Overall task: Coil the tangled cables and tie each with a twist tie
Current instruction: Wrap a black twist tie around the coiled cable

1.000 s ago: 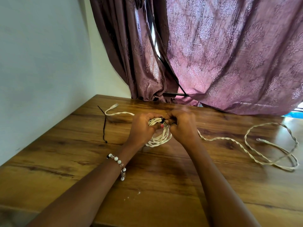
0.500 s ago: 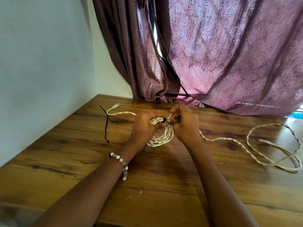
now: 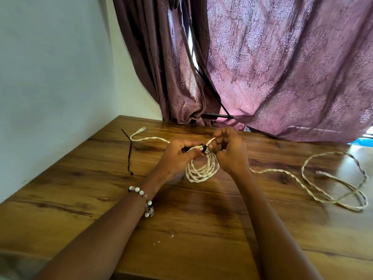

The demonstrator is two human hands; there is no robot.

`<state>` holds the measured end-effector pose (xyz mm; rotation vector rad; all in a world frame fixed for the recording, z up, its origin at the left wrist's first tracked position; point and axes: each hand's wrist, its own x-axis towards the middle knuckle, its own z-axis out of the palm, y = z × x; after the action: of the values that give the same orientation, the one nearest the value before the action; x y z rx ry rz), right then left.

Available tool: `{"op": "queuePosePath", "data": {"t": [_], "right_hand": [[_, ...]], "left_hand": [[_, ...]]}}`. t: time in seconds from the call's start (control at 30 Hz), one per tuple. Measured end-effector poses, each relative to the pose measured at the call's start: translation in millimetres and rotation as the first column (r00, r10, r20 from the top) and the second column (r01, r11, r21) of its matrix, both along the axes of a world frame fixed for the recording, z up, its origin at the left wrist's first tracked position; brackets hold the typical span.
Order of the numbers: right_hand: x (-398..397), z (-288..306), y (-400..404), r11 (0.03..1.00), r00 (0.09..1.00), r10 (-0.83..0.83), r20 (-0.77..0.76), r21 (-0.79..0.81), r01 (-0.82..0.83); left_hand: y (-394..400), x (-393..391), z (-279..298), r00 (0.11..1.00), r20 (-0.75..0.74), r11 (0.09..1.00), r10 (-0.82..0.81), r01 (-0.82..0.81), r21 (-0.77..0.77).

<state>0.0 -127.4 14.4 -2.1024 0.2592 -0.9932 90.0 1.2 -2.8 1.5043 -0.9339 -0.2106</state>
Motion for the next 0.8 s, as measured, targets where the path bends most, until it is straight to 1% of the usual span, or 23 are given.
{"op": "queuePosePath", "data": {"t": [0.07,0.13,0.2,0.33,0.43,0.5,0.7,0.73,0.8], "right_hand": [[-1.1,1.2,-0.3,0.989,1.0,-0.017,0.012,-0.147,0.019],[-2.4,2.6,1.5,0.953,1.0,-0.012,0.026,-0.301,0.019],[-2.6,4.3,3.4,0.909,0.999,0.019,0.034,-0.417,-0.003],[-3.2,8.1,7.8,0.838,1.0,-0.002,0.004,-0.545,0.004],[-4.1,9.9,14.0,0.783,1.0,-0.021,0.019,-0.621,0.028],[-4.4,10.1,14.6,0.772,1.0,-0.013,0.021,-0.636,0.023],[0.8,4.2,4.7,0.802,1.0,0.028,-0.004,-0.597,-0.025],[1.7,1.9,3.0,0.826,0.999,0.041,0.013,-0.562,-0.026],[2.8,-3.0,-2.0,0.916,0.997,0.029,0.073,-0.4,0.003]], "left_hand": [[0.0,-0.9,0.0,1.0,0.006,1.0,-0.024,0.024,-0.009],[-0.4,-2.2,1.0,0.999,0.022,0.999,-0.044,0.044,-0.004],[-0.4,-3.3,2.2,0.998,0.039,0.998,-0.058,0.058,0.005],[-0.2,-2.9,1.5,0.994,0.076,0.997,-0.073,0.07,0.034],[-1.8,0.5,-0.8,0.994,0.092,0.998,-0.051,0.046,0.053],[-1.3,0.9,-1.8,0.993,0.109,0.998,-0.037,0.03,0.06],[-0.8,0.0,-1.2,0.994,0.106,0.998,-0.031,0.025,0.063],[-0.8,0.3,-1.3,0.995,0.097,0.998,-0.038,0.032,0.062],[-1.9,-0.5,-0.5,0.998,0.041,0.998,-0.049,0.048,0.034]]}}
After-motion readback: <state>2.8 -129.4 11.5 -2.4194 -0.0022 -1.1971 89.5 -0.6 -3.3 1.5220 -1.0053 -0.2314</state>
